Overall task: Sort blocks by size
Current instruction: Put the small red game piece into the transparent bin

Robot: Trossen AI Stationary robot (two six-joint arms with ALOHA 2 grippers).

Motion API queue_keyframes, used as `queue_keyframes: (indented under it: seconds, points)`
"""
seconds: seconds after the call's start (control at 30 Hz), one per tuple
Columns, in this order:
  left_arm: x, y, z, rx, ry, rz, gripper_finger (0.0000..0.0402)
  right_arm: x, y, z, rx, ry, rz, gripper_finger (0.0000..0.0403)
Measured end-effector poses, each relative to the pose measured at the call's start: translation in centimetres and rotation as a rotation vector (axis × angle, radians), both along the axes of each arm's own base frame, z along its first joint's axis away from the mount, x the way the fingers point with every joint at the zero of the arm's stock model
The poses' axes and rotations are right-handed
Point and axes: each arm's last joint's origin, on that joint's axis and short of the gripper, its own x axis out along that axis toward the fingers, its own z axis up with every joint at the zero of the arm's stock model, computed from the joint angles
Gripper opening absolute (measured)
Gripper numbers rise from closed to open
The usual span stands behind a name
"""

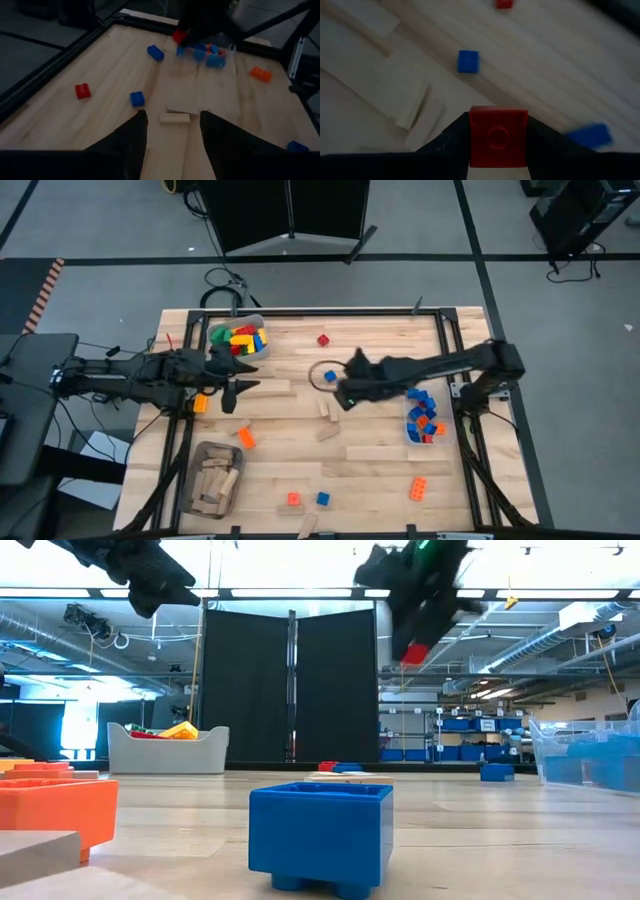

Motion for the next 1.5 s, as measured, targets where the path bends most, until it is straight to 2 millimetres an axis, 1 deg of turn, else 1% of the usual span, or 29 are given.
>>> queue_keyframes:
  seconds: [0.07,0.17,0.3,0.37,0.53,0.67,0.8,0.97,1.07,1.17,1.3,1.33,1.37,1.5]
  points:
    - [0.1,0.0,0.0,-0.012,-0.002,0.005,0.0190,-1.6,1.2,1.4,-0.039,-0.011,-0.032,0.0150]
    - [0.5,0.0,-0.1,-0.030,-0.007,0.012,0.0190,-3.9,2.7,2.8,-0.064,-0.009,-0.064,0.0150]
    - [1.4,0.0,-0.2,-0.071,-0.020,0.028,0.0190,-6.4,4.4,3.7,-0.084,0.035,-0.094,0.0150]
    - [2.0,0.0,-0.3,-0.075,-0.025,0.030,0.0190,-7.4,5.2,3.6,-0.090,0.047,-0.112,0.0150]
    - [3.3,-0.1,-0.9,-0.073,0.003,0.030,0.0190,-9.9,7.0,1.7,-0.062,0.040,-0.163,0.0150]
    - [4.1,-0.1,-1.3,-0.090,0.012,0.036,0.0190,-12.2,8.1,0.0,0.018,0.047,-0.223,0.0150]
    - [4.7,-0.1,-1.6,-0.095,0.027,0.037,0.0190,-14.6,8.8,-1.3,0.096,0.001,-0.273,0.0150]
    - [5.4,-0.2,-1.8,-0.097,0.015,0.037,0.0190,-17.4,8.7,-3.2,0.208,-0.002,-0.364,0.0150]
    - [5.7,-0.2,-1.8,-0.099,-0.001,0.035,0.0190,-18.6,8.5,-4.3,0.274,0.019,-0.409,0.0150]
    - [5.7,-0.2,-1.8,-0.099,-0.001,0.033,0.0190,-19.3,8.4,-5.1,0.301,0.003,-0.428,0.0150]
    - [5.7,-0.2,-1.8,-0.095,0.001,0.029,0.0190,-19.9,8.1,-6.0,0.307,-0.006,-0.512,0.0150]
    - [5.7,-0.2,-1.8,-0.095,0.001,0.029,0.0190,-20.0,8.0,-6.1,0.304,-0.005,-0.516,0.0156]
    - [5.7,-0.2,-1.8,-0.095,0.001,0.029,0.0190,-20.0,8.0,-6.2,0.301,-0.003,-0.517,0.0173]
    - [5.7,-0.2,-1.8,-0.094,0.002,0.029,0.0190,-20.0,8.0,-6.2,0.305,-0.004,-0.518,0.0290]
